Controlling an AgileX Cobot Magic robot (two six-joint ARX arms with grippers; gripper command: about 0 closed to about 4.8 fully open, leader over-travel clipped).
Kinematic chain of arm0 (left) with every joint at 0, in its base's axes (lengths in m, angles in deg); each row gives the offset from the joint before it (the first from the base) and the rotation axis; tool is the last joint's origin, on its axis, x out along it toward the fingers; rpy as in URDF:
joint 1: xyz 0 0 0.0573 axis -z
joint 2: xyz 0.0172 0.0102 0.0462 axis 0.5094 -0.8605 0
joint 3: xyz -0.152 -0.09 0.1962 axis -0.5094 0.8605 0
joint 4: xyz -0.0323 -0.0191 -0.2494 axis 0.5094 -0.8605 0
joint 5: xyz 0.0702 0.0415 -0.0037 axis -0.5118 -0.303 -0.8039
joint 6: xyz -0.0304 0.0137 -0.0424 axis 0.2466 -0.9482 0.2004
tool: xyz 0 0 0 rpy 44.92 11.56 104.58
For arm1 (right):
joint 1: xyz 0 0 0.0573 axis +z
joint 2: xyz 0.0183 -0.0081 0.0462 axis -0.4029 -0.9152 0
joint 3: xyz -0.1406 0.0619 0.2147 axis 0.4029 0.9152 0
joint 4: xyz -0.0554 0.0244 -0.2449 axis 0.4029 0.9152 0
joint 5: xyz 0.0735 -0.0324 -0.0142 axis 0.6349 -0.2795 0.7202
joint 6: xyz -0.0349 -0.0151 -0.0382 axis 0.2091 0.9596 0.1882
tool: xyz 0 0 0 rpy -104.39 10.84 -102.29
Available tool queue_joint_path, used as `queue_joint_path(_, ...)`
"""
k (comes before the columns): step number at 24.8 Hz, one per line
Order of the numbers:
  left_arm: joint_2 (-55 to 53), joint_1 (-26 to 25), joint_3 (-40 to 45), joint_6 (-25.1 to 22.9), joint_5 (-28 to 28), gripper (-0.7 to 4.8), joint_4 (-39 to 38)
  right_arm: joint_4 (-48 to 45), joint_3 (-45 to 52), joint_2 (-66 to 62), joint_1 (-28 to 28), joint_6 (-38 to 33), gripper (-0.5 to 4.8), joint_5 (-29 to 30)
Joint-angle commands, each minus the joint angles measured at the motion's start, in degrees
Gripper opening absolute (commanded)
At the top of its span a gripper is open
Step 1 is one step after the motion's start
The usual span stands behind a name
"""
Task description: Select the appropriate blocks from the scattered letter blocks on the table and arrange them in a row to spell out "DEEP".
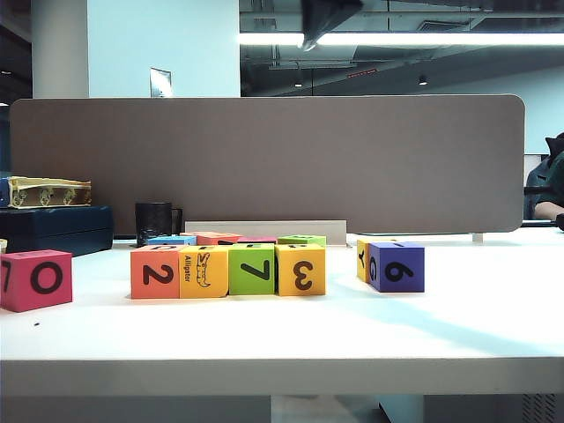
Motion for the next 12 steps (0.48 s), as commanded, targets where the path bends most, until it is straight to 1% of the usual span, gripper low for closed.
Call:
queue_joint_path(1,0.0,0.0,0.0,0.2,0.1,0.21,-0.2,-13.5,10.6,7.0,-2.3,0.0,-0.01,-0.2)
queue_joint_path(3,0.0,0.0,0.0,0.2,0.1,0.21,-0.2,-19.8,17.7,11.3,-3.9,0.0,-0.01,-0.2)
queue_joint_path(5,0.0,0.0,0.0,0.2,0.1,0.21,-0.2,-29.7,31.0,19.8,-7.8,0.0,-0.01,-0.2)
queue_joint_path(7,0.0,0.0,0.0,0.2,0.1,0.21,-0.2,-32.7,37.2,24.2,-10.0,0.0,-0.01,-0.2)
queue_joint_path(8,0.0,0.0,0.0,0.2,0.1,0.21,-0.2,-35.6,44.5,29.5,-12.5,-0.2,-0.01,-0.2)
queue_joint_path(9,0.0,0.0,0.0,0.2,0.1,0.21,-0.2,-36.5,47.6,31.8,-13.7,-0.3,-0.01,-0.2)
queue_joint_path(11,0.0,0.0,0.0,0.2,0.1,0.21,-0.2,-39.4,60.7,41.9,-18.7,-0.5,-0.01,-0.2)
queue_joint_path(12,0.0,0.0,0.0,0.2,0.1,0.21,-0.2,-39.3,63.1,44.0,-19.6,-0.5,-0.01,-0.2)
